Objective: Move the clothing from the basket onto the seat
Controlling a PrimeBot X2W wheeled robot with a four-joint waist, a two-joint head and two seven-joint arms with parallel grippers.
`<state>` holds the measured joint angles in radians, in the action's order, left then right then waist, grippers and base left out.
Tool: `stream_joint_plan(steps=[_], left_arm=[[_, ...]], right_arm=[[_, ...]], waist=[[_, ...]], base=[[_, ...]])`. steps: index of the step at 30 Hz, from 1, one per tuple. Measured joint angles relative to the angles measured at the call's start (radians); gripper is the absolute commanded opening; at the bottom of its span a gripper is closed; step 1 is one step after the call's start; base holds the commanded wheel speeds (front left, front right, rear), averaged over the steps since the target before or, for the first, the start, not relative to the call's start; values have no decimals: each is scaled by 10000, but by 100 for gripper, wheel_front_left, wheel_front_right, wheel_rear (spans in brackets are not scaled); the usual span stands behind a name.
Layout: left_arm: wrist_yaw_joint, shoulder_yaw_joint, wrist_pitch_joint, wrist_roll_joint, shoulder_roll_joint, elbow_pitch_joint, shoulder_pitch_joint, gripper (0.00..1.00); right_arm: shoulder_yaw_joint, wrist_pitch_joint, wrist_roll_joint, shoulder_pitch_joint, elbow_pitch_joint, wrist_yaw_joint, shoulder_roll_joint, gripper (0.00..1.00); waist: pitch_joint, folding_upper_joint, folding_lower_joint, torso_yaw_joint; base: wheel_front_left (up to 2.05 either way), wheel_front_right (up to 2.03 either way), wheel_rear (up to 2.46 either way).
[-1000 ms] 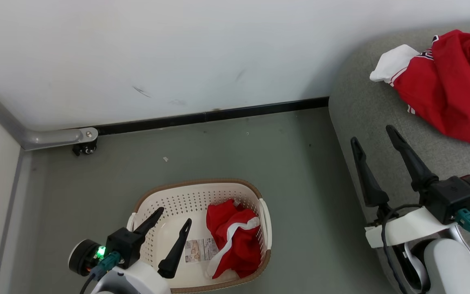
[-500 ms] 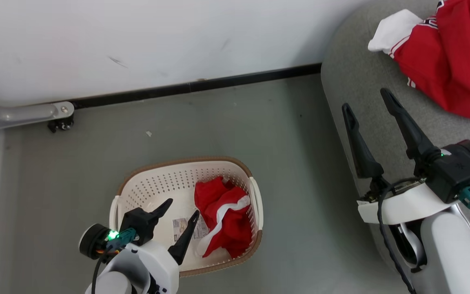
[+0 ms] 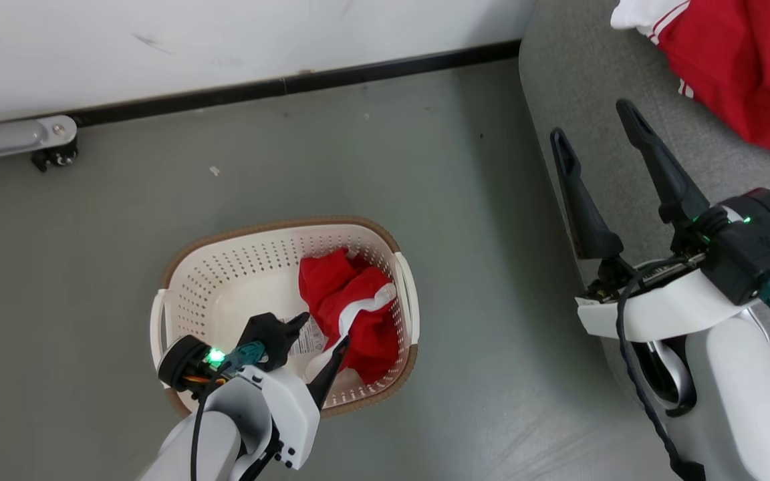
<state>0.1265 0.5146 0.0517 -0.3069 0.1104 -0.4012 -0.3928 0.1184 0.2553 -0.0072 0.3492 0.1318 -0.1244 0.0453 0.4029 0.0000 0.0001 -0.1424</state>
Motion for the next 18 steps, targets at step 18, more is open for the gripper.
stream_joint_plan(steps=[18], left_arm=[[8, 481, 368, 10, -128, -1055, -1306, 100]], right_arm=[[104, 2, 499, 1105, 259, 0, 17, 100]], waist=[[1453, 0, 0, -211]], base=[[0, 0, 0]])
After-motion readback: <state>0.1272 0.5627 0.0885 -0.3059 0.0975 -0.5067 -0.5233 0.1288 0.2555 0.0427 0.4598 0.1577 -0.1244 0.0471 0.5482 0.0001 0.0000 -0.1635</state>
